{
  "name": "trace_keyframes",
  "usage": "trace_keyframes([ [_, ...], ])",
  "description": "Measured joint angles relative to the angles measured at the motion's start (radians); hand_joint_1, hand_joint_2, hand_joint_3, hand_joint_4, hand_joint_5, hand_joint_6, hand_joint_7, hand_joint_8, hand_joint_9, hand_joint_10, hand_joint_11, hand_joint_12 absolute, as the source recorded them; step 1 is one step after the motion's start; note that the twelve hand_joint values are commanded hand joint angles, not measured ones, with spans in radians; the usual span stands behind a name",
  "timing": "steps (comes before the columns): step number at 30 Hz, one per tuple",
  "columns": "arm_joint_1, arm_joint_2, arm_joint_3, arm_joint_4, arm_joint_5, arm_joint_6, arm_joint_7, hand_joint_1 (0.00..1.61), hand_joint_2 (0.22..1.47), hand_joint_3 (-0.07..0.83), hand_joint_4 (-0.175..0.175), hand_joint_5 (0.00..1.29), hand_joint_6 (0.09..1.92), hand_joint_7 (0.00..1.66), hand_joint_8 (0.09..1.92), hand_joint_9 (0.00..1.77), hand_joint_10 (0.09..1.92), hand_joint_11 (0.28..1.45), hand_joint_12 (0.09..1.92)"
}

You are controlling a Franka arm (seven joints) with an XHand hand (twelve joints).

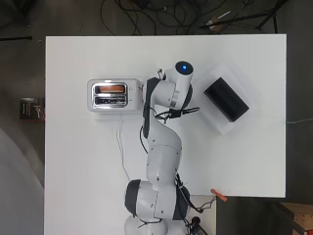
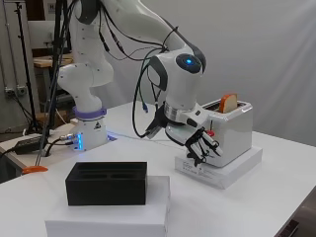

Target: Teleoperate dual arm-hand system to toast a bread

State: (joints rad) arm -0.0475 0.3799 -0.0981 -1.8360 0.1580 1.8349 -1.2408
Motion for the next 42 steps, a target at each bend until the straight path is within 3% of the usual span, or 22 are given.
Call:
trace_keyframes([
  [2,-0.003,-0.027,-0.003,-0.009,0.020,0.002,-0.015,0.12,1.10,0.001,-0.042,0.29,0.09,0.87,0.51,0.96,0.70,0.65,0.26],
  [3,-0.004,-0.051,-0.004,-0.017,0.028,0.006,-0.029,0.11,1.09,0.001,-0.039,0.29,0.09,0.89,0.31,0.98,0.48,0.66,0.14],
  [5,-0.005,-0.095,-0.005,-0.024,0.020,0.009,-0.047,0.11,1.09,0.000,-0.039,0.29,0.09,0.94,0.10,1.06,0.26,0.70,0.09],
  [6,-0.006,-0.107,-0.004,-0.027,0.017,0.014,-0.057,0.11,1.08,-0.001,-0.039,0.30,0.09,0.94,0.09,1.08,0.22,0.71,0.09],
  [17,-0.006,-0.055,0.023,-0.009,0.024,0.023,-0.093,0.11,1.02,-0.002,-0.021,0.27,0.09,0.80,0.09,1.03,0.09,0.63,0.09],
  [18,-0.007,-0.051,0.023,-0.011,0.029,0.024,-0.092,0.15,1.03,0.003,-0.019,0.27,0.09,0.80,0.09,1.04,0.09,0.62,0.09],
  [19,-0.008,-0.046,0.022,-0.017,0.033,0.028,-0.096,0.29,1.08,0.018,-0.019,0.28,0.09,0.87,0.09,1.10,0.09,0.66,0.09],
  [21,-0.011,-0.031,0.022,-0.031,0.037,0.032,-0.105,0.44,1.15,0.009,-0.025,0.29,0.09,1.00,0.09,1.16,0.30,0.77,0.09],
  [23,-0.014,-0.001,0.021,-0.028,0.046,0.025,-0.108,0.42,1.16,0.004,-0.029,0.30,0.09,1.04,0.09,1.08,0.53,0.79,0.09],
  [24,-0.015,0.016,0.021,-0.023,0.047,0.024,-0.108,0.39,1.16,0.002,-0.028,0.31,0.09,1.04,0.09,1.06,0.52,0.78,0.09],
  [27,-0.018,0.046,0.019,-0.033,0.051,0.043,-0.102,0.32,1.14,0.000,-0.015,0.32,0.09,0.94,0.09,1.06,0.19,0.67,0.09],
  [29,-0.019,0.051,0.017,-0.066,0.050,0.051,-0.091,0.26,1.12,-0.004,-0.013,0.32,0.09,0.92,0.09,1.09,0.09,0.66,0.09],
  [34,-0.020,0.067,0.017,-0.062,0.008,0.069,-0.019,0.11,1.13,0.006,-0.007,0.31,0.09,0.83,0.09,1.00,0.09,0.58,0.09],
  [38,-0.028,0.033,0.012,-0.051,0.091,0.048,-0.051,0.01,1.16,0.011,0.000,0.30,0.09,0.66,0.09,0.78,0.09,0.48,0.09],
  [40,-0.032,-0.009,0.009,-0.020,0.124,0.020,-0.052,0.00,1.15,0.006,-0.018,0.32,0.09,0.65,0.09,0.84,0.09,0.52,0.09],
  [42,-0.033,-0.070,0.007,0.017,0.114,-0.003,-0.053,0.00,1.13,-0.005,-0.027,0.33,0.09,0.60,0.09,0.79,0.09,0.51,0.09],
])
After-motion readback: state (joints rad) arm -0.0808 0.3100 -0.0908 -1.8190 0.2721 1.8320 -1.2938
